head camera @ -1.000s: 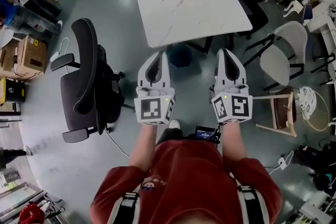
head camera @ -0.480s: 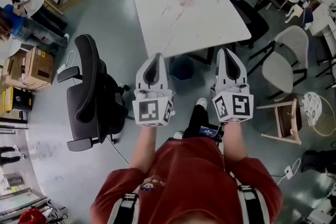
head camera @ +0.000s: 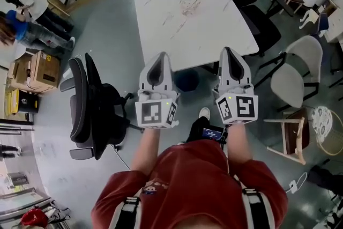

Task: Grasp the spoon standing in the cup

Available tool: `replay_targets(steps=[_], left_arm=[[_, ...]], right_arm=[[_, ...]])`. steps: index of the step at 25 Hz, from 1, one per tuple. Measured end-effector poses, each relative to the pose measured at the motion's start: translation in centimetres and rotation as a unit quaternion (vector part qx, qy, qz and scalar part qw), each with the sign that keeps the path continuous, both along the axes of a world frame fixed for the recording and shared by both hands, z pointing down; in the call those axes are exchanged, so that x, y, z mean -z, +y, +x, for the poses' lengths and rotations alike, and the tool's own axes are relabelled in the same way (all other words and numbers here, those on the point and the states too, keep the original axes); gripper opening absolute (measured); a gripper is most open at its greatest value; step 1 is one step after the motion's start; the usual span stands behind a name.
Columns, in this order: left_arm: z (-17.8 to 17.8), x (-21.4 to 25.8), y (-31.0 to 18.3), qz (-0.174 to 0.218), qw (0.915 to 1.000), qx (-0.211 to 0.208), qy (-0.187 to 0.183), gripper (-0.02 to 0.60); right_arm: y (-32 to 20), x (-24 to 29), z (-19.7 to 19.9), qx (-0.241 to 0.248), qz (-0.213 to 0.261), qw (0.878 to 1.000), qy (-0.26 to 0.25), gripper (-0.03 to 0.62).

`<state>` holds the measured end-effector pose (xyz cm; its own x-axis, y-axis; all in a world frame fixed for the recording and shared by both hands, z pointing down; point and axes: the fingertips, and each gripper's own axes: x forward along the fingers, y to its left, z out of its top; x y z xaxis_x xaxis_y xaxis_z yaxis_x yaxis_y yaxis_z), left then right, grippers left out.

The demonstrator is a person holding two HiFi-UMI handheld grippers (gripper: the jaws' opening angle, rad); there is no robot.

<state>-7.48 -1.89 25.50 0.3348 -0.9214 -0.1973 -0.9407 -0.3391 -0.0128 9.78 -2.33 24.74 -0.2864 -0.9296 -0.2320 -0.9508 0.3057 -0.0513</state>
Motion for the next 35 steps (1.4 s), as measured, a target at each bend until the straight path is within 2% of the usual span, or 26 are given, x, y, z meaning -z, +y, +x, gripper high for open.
replay_targets(steps=[19, 28, 35], left_arm=[[7.3, 1.1, -15.2, -0.010, 0.9991, 0.039, -0.014, 0.002], [9.6, 0.5, -18.8, -0.014, 0.9988, 0.045, -0.013, 0.002], [9.0, -0.2, -20.5, -0.019, 0.9990, 0.040, -0.007, 0.002]], right_arm=[[-16.7, 0.5, 6.1, 0.056, -0.011, 0.998, -0.014, 0.012], [-20.3, -0.1, 8.5, 0.058, -0.016, 0.998, -0.017, 0.012], [-21.9, -0.8, 8.1, 0.049, -0.023, 0.998, -0.009, 0.012]])
